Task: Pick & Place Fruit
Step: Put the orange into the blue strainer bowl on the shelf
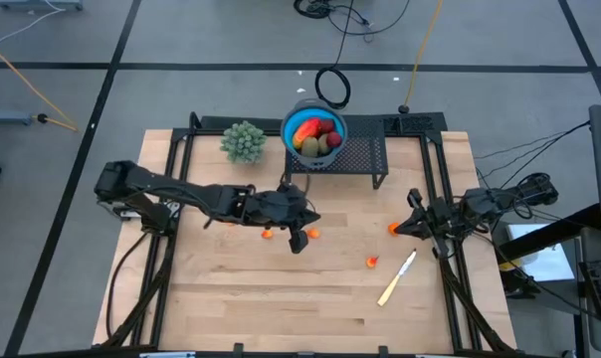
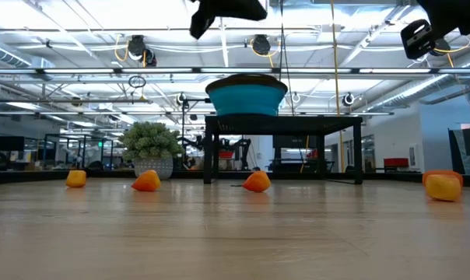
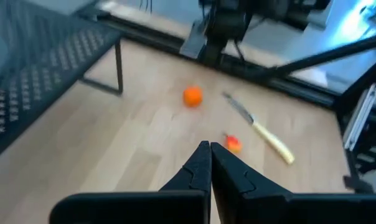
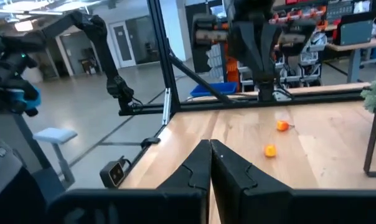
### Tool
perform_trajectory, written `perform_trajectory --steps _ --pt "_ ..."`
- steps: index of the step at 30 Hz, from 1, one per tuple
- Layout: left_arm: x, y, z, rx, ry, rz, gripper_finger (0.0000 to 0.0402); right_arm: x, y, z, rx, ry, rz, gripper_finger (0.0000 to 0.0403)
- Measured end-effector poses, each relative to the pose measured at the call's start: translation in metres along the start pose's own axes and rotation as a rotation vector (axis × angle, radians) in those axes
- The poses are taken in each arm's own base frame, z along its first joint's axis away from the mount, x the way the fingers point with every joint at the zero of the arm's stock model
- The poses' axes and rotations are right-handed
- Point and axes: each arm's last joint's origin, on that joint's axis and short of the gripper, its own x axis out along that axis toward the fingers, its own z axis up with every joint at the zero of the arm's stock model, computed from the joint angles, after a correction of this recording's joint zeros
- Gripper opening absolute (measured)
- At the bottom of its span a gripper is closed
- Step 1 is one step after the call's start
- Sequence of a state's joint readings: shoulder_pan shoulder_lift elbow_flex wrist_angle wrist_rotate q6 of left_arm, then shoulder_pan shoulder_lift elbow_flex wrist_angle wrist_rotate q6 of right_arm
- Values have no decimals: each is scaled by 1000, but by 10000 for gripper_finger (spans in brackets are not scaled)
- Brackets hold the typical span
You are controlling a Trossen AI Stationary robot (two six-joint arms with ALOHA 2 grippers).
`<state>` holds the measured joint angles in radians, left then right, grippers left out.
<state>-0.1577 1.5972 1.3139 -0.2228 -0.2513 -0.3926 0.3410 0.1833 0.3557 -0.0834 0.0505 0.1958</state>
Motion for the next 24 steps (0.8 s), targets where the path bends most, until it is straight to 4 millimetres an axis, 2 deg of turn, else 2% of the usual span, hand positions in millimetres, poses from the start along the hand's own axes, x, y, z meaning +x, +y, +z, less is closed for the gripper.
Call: perform_trajectory --steps 6,8,21,24 --pt "-23 15 -20 21 -38 -12 2 6 -1 -3 45 29 -49 1" --pt "-34 19 -22 24 -97 -32 3 8 -2 -5 49 49 -70 1" --pt "-82 69 -72 126 -222 -107 11 23 -6 -14 133 131 -182 0" --pt "-92 81 -83 127 -253 -118 10 25 -6 -11 138 130 -205 0"
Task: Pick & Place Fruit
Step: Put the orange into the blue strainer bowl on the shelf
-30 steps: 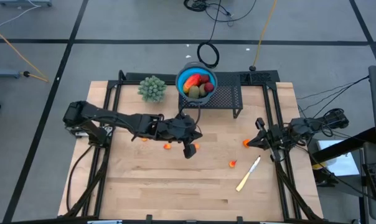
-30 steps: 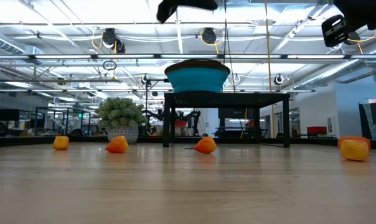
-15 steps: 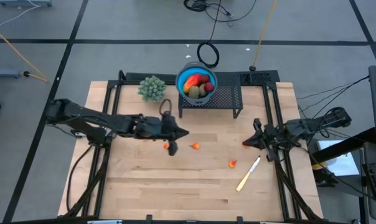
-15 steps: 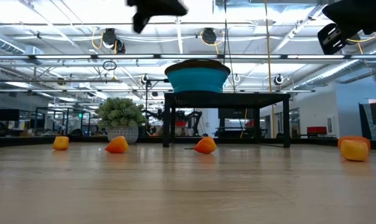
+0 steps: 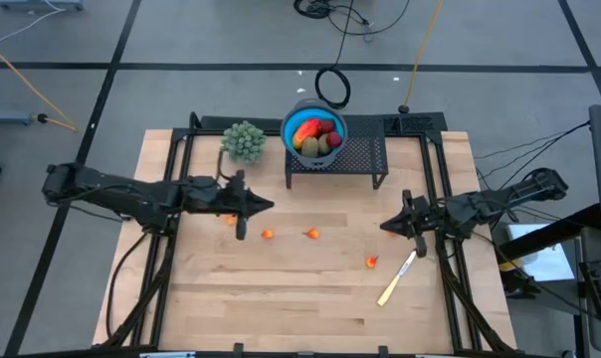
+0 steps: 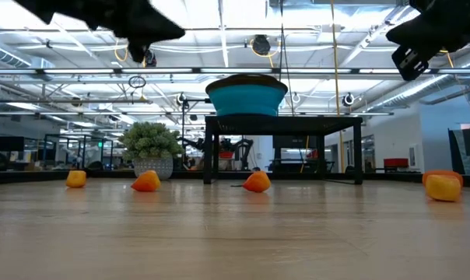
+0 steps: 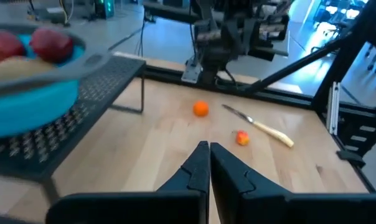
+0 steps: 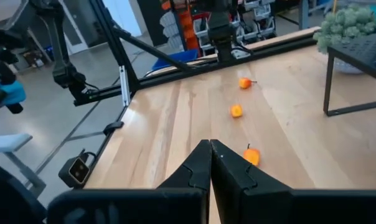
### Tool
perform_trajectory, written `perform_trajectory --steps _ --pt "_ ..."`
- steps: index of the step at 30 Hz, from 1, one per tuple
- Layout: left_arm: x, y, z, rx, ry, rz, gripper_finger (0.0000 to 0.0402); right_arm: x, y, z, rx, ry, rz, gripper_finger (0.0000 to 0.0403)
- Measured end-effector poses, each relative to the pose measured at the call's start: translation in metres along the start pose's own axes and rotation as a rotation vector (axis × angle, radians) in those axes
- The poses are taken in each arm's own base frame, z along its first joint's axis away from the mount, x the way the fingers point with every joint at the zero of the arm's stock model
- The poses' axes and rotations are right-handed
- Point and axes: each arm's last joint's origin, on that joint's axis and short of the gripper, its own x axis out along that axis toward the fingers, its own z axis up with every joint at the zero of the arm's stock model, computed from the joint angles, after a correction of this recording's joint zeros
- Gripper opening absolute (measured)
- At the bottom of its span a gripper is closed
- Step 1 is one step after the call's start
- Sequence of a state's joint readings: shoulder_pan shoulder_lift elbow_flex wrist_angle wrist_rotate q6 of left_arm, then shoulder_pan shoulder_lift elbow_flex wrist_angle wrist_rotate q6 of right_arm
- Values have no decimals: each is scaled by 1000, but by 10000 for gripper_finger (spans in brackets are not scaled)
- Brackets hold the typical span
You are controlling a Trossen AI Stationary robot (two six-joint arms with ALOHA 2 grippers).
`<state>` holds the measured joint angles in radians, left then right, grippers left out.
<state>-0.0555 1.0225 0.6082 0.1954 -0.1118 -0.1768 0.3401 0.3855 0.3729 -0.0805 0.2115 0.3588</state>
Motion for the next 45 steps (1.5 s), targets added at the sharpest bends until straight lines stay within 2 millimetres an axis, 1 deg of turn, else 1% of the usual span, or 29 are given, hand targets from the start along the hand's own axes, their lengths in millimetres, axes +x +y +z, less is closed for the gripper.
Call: perform_trajectory --steps 3,6,8,13,17,20,26,29,31,34,37,40,45 --pt "-12 10 -11 -8 -6 -1 2 1 3 9 -8 -12 -23 0" --pt "-24 18 -21 -11 -25 0 6 3 7 19 -13 -9 -30 0" --pt "-32 23 -26 -1 -55 7 9 4 9 25 -22 11 -38 0" --pt "-48 33 -40 -4 -112 25 2 7 14 39 -36 104 -99 0" --pt "-57 37 -45 -1 -141 5 9 11 20 52 -54 185 -128 0" --pt "-62 39 -48 35 -171 -24 3 15 24 61 -68 245 -151 0" --pt "-70 42 -49 76 -197 -92 9 27 33 75 -105 389 -201 0" --pt "-72 44 -47 89 -207 -101 3 35 35 80 -114 474 -222 0" --pt "-74 46 -47 95 -213 -108 2 41 35 81 -86 541 -221 0" --pt "-75 47 -46 106 -216 -115 8 49 33 79 -29 668 -228 0" --pt "-76 49 -46 101 -219 -102 5 56 29 74 -3 775 -254 0" --pt "-76 51 -45 24 -222 -89 2 61 24 71 5 825 -271 0" --pt "-76 51 -45 -77 -233 -36 8 63 20 71 1 829 -285 0"
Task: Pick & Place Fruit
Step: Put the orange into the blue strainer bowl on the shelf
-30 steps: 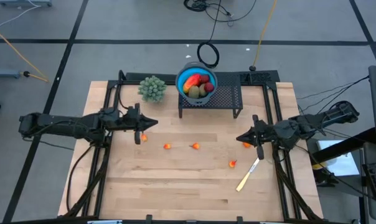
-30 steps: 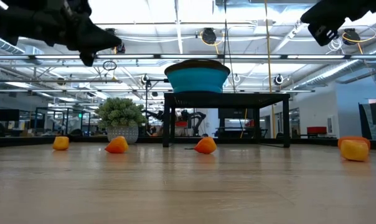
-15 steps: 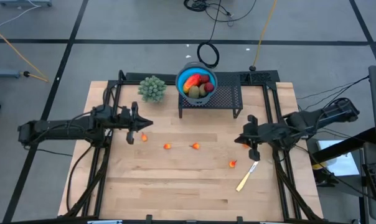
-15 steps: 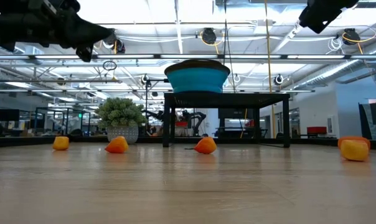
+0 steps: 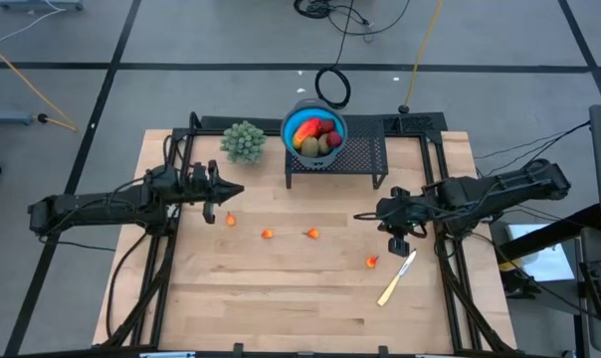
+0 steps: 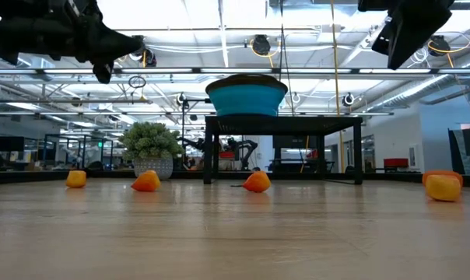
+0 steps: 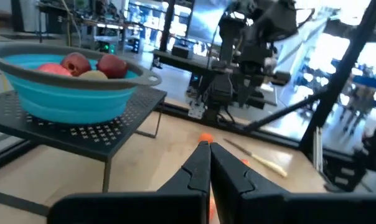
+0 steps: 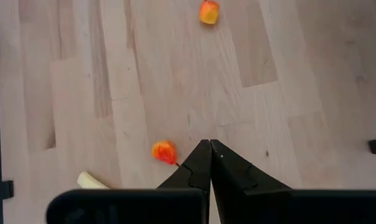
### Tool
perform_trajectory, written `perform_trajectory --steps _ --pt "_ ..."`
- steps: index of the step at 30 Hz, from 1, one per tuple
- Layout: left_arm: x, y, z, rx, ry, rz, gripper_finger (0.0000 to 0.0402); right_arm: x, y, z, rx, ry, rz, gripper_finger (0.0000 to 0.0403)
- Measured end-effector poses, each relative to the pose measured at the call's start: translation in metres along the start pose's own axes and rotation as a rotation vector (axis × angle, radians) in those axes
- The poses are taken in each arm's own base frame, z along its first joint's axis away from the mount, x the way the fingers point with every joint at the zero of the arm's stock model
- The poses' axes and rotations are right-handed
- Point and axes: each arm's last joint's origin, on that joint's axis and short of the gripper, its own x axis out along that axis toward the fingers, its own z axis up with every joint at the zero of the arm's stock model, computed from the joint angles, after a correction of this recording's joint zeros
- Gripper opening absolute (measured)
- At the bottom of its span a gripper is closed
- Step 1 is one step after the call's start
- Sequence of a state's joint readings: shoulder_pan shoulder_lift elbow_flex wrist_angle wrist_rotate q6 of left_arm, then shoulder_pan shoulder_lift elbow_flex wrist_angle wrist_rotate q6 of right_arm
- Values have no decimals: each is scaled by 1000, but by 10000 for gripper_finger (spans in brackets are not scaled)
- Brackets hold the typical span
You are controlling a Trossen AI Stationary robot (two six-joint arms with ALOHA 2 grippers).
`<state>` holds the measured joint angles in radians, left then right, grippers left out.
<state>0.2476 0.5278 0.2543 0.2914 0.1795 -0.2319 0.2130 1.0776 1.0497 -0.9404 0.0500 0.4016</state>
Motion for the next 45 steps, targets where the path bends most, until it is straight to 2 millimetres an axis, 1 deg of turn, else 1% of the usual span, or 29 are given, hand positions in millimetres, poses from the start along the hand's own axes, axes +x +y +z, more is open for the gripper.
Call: perform_trajectory --steps 4,7,10,16,20,25,31,34,37,45 --pt "-4 -4 4 -29 -45 4 2 -3 -1 0 4 -13 5 0" --pt "-10 -8 7 -13 -70 5 4 -6 -2 -1 5 -24 10 0" --pt "-20 -11 8 3 -83 15 1 -8 -2 -1 10 -38 15 0" --pt "-40 -12 4 -2 -67 70 3 -8 -2 -1 11 -39 15 0" --pt "-50 -14 5 49 -91 61 3 -8 -2 -1 12 -39 15 0" --pt "-57 -12 0 94 -62 113 1 -8 -2 -1 17 -39 15 0" --pt "-58 -11 -5 122 -6 131 6 -8 -5 0 109 -40 6 4" --pt "-58 -10 -7 133 9 138 2 -8 -8 0 127 -33 -3 21" --pt "-58 -10 -7 145 15 138 5 -8 -10 -3 133 -3 -20 47" --pt "-58 -9 -13 144 70 151 21 -8 -14 -12 112 89 -58 139"
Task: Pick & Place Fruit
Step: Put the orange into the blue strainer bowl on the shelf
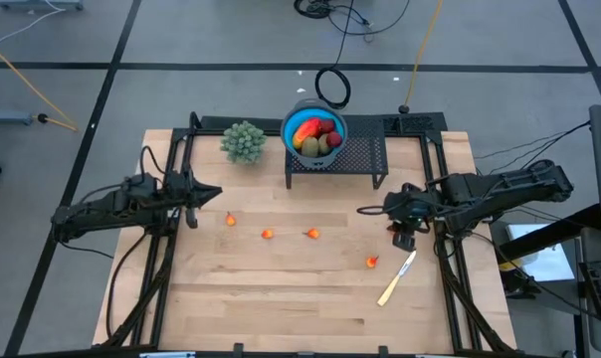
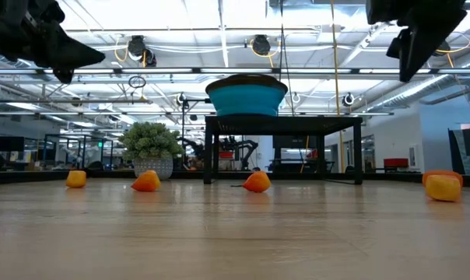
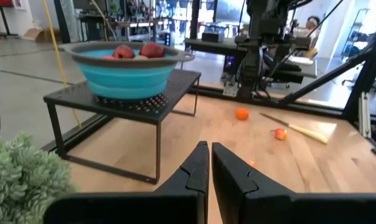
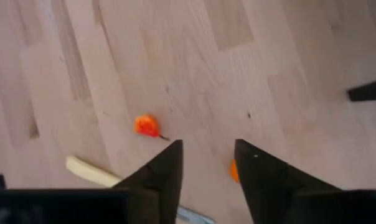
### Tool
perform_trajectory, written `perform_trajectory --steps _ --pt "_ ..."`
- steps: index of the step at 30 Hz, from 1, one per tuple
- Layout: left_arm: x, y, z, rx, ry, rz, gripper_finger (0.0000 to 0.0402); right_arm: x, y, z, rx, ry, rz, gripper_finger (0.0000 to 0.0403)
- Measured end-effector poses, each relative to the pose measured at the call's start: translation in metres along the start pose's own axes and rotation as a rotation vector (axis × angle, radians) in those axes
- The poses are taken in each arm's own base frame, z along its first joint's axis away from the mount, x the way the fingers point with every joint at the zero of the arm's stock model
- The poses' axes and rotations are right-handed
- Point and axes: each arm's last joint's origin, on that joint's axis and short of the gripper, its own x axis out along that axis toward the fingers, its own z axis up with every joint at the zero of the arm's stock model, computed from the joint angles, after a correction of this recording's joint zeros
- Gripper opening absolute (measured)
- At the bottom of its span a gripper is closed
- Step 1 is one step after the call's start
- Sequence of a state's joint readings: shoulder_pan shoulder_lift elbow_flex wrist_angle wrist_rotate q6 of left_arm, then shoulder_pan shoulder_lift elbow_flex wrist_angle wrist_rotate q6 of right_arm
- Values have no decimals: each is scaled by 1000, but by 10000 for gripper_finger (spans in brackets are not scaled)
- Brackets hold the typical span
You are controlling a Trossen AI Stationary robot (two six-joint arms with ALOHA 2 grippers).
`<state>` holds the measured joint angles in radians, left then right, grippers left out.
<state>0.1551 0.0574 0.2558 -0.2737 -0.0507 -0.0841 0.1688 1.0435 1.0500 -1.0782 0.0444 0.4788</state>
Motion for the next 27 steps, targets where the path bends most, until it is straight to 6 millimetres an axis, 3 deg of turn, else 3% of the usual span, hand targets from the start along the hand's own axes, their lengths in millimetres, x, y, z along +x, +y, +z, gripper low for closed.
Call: perform_trajectory --steps 13,27 --pt "0 0 -1 26 15 5 21 7 -6 -13 -65 125 -39 262" --pt "0 0 -2 28 16 5 21 63 -19 -42 -90 190 -102 274"
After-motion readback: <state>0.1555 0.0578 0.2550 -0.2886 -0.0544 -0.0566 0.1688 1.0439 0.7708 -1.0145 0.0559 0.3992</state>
